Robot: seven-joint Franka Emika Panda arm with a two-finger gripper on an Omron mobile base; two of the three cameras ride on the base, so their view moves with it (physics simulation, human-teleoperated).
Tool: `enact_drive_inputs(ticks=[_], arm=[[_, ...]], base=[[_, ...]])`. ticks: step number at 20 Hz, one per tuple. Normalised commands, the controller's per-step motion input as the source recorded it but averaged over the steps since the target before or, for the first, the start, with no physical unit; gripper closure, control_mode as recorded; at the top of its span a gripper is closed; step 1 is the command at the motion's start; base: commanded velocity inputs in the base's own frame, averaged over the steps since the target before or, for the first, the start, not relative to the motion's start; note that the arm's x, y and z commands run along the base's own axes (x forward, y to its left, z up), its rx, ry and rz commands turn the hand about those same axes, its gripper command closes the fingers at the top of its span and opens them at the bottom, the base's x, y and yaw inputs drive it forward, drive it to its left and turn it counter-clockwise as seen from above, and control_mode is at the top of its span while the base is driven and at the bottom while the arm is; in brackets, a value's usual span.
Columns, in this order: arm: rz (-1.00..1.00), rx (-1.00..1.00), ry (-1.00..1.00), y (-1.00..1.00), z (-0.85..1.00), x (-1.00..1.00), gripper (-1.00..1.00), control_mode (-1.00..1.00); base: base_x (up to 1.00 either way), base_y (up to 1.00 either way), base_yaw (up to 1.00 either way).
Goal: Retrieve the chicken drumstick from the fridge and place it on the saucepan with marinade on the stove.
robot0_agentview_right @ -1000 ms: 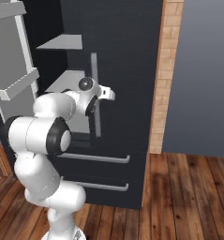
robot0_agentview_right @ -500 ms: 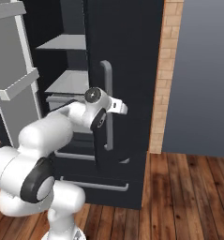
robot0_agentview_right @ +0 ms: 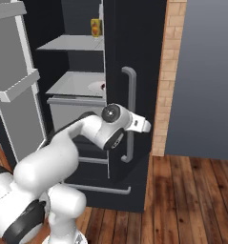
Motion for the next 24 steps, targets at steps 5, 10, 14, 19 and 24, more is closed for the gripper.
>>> enact_drive_inputs(ticks=[5,10,14,19,24], arm=[[0.00,0.12,-0.08,-0.42,0.99,-0.36,-1.00,-1.00],[0.00,0.06,0.00,-0.19,1.00,-0.47,-1.00,-1.00],[0.00,0.01,0.00,0.42,0.54,-0.37,-1.00,-1.00],[-0.09,0.00,0.00,1.00,0.03,-0.13,-1.00,-1.00],[-0.19,-0.05,0.00,1.00,-0.25,-0.03,-1.00,-1.00]], base=[[0.00,0.00,0.00],[0.00,0.00,0.00],[0.00,0.00,0.00],[0.00,0.00,0.00],[0.00,0.00,0.00]])
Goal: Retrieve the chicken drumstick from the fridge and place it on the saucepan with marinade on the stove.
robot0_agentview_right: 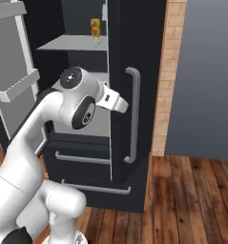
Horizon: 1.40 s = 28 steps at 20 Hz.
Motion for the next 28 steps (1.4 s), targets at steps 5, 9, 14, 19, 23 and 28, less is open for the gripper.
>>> enact_drive_inputs(ticks=[5,9,14,19,23,28], arm=[[-0.26,-0.13,0.00,1.00,-0.04,0.00,-1.00,-1.00],[-0.32,-0.20,0.00,0.97,0.06,0.08,-1.00,-1.00],[-0.31,-0.18,0.00,0.98,0.18,0.31,-1.00,-1.00],[-0.06,-0.08,0.00,0.20,0.01,0.58,-1.00,-1.00],[0.00,-0.01,0.10,-0.03,-0.03,0.78,-1.00,-1.00],[0.00,0.00,0.13,-0.45,0.00,0.73,-1.00,-1.00]], base=[[0.00,0.00,0.00],[0.00,0.00,0.00],[0.00,0.00,0.00],[0.00,0.00,0.00],[0.00,0.00,0.00],[0.00,0.00,0.00]])
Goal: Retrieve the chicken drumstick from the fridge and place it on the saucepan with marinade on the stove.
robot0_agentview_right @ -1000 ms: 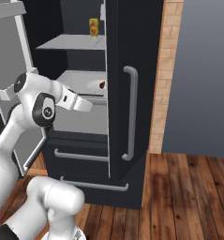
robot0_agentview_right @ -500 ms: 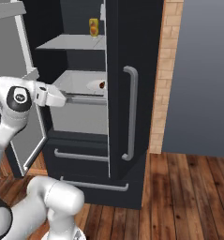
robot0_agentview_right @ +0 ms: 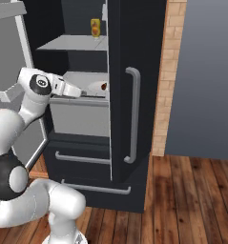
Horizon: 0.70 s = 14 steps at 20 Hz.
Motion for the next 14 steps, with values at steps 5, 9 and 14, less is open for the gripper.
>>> enact_drive_inputs(ticks=[5,9,14], arm=[[0.00,0.00,0.08,-0.61,-0.04,0.72,-1.00,-1.00],[0.00,0.00,0.07,-0.60,-0.15,0.77,-1.00,-1.00],[0.00,0.00,0.08,-0.97,-0.10,0.13,-1.00,-1.00]], base=[[0.00,0.00,0.00],[0.00,0.00,0.00],[0.00,0.00,0.00]])
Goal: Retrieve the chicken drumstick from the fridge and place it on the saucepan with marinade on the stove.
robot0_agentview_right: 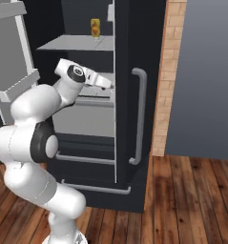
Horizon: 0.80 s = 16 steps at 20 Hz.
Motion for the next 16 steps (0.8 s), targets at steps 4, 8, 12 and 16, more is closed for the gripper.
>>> enact_drive_inputs(ticks=[4,8,12,16], arm=[[0.00,0.00,0.00,-1.00,-0.04,-0.19,-1.00,-1.00],[0.00,0.00,0.00,-1.00,-0.01,-0.53,-1.00,-1.00],[0.00,0.00,-0.02,-1.00,-0.06,-0.76,-1.00,-1.00],[0.00,0.03,-0.11,0.20,0.00,-0.48,-1.00,-1.00]], base=[[0.00,0.00,0.00],[0.00,0.00,0.00],[0.00,0.00,0.00],[0.00,0.00,0.00]])
